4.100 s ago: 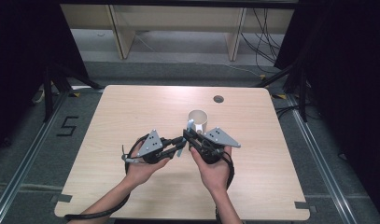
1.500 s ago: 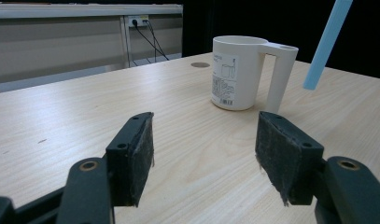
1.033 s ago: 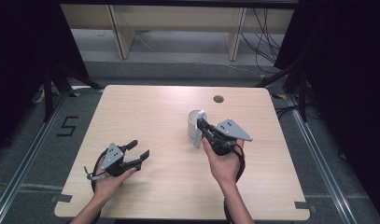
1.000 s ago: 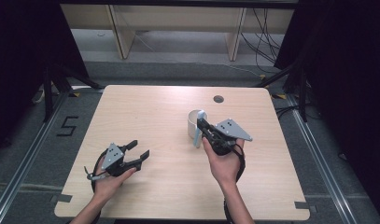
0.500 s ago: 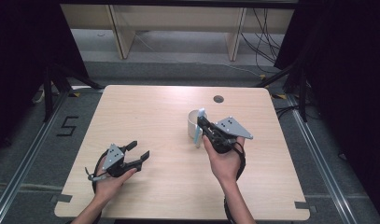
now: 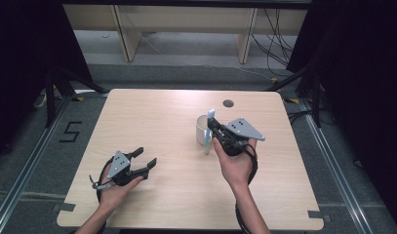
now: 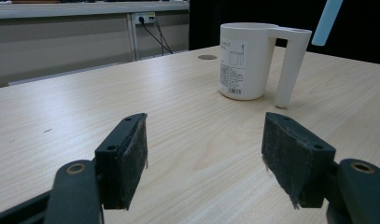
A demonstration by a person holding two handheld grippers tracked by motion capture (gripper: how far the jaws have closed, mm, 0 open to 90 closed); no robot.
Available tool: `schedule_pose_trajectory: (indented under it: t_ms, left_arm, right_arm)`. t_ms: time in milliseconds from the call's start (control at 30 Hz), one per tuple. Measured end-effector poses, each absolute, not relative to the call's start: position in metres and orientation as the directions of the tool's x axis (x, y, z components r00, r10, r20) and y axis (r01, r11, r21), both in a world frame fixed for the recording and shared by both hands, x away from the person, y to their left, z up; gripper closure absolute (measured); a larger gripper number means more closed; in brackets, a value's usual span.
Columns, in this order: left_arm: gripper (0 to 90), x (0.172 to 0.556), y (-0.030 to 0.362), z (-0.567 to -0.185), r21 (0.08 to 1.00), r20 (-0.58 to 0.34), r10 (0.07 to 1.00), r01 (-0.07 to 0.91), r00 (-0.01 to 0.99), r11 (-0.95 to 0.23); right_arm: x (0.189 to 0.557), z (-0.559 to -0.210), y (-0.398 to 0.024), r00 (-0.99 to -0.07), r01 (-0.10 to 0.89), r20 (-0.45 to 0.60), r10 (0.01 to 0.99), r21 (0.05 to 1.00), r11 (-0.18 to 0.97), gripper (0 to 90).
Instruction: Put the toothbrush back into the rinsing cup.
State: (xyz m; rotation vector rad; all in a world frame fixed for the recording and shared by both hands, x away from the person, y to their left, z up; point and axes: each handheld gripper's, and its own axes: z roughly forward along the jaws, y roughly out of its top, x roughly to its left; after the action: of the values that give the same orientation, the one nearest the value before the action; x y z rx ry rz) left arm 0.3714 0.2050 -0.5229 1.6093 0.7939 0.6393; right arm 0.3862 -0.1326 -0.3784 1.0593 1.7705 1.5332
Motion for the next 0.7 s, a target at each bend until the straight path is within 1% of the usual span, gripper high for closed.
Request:
schedule_pose_trajectory:
  t_ms: [33, 67, 133, 233, 267, 533, 700]
  left_arm:
    - [30.7, 0.371, 0.205, -0.523, 0.984, -0.018, 0.784, 0.151, 0.62, -0.097]
    - [30.6, 0.371, 0.205, -0.523, 0.984, -0.019, 0.784, 0.151, 0.62, -0.095]
    - [30.6, 0.371, 0.205, -0.523, 0.984, -0.021, 0.784, 0.151, 0.621, -0.093]
    - [30.5, 0.371, 0.206, -0.523, 0.984, -0.023, 0.784, 0.151, 0.621, -0.091]
    - [30.5, 0.371, 0.205, -0.523, 0.984, -0.022, 0.783, 0.151, 0.621, -0.091]
    - [30.6, 0.371, 0.205, -0.523, 0.983, -0.02, 0.783, 0.155, 0.621, -0.097]
    - [30.6, 0.372, 0.204, -0.524, 0.986, -0.025, 0.78, 0.145, 0.626, -0.085]
  right_arm:
    - [0.388, -0.378, -0.132, -0.533, 0.188, 0.074, 0.843, 0.982, 0.033, 86.0]
    - [0.388, -0.377, -0.132, -0.526, 0.203, 0.083, 0.846, 0.979, 0.031, 86.0]
    - [0.389, -0.375, -0.13, -0.527, 0.204, 0.087, 0.846, 0.979, 0.026, 86.0]
    - [0.392, -0.374, -0.129, -0.538, 0.186, 0.06, 0.841, 0.981, 0.049, 86.0]
    - [0.393, -0.374, -0.128, -0.536, 0.191, 0.071, 0.841, 0.981, 0.039, 86.0]
    - [0.395, -0.368, -0.129, -0.527, 0.19, 0.044, 0.849, 0.979, 0.067, 86.0]
    - [0.396, -0.366, -0.13, -0.525, 0.193, 0.051, 0.85, 0.979, 0.06, 86.0]
